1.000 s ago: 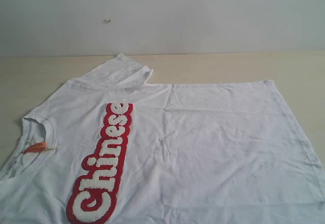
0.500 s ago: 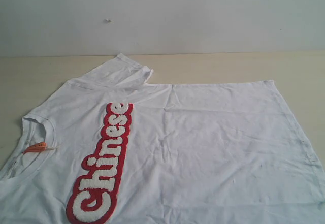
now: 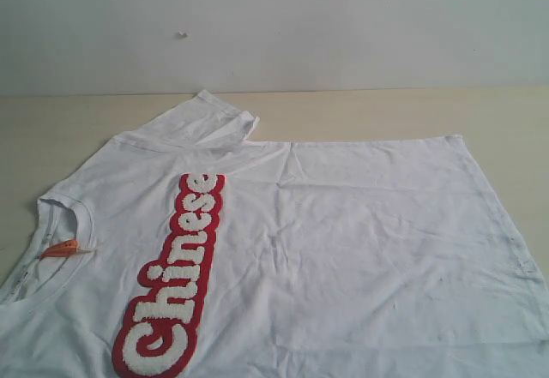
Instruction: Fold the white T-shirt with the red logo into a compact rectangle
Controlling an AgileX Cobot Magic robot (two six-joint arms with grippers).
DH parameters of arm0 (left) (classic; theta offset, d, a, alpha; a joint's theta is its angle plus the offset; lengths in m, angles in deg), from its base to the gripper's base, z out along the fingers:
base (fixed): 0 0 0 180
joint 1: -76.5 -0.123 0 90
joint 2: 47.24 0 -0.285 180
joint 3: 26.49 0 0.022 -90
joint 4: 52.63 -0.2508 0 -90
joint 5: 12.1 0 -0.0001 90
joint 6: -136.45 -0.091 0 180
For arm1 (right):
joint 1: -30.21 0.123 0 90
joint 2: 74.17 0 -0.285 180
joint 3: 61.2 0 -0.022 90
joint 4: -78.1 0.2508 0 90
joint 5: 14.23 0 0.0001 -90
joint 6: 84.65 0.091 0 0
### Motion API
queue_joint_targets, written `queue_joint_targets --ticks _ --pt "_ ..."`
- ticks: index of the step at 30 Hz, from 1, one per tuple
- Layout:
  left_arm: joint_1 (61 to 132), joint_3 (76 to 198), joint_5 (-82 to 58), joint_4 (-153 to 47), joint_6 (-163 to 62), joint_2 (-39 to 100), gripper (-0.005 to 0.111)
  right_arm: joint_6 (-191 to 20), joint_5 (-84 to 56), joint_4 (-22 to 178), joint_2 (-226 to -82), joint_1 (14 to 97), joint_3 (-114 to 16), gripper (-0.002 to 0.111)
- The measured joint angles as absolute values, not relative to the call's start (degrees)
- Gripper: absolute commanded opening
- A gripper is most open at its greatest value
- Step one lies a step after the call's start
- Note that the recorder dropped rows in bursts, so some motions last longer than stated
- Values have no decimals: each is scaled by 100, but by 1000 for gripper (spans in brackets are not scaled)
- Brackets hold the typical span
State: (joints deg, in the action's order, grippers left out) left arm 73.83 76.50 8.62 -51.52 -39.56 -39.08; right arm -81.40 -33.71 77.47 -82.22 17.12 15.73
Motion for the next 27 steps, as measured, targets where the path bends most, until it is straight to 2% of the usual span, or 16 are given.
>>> queue_joint_targets --ticks 18,27 --pt "7383 7650 -1373 -4676 -3454 -3908 0 -8140 -3371 7747 -8222 1712 1573 0" --pt "7383 7650 -1964 -4652 -3439 -3908 0 -8140 -3118 7747 -8222 1712 1573 0"
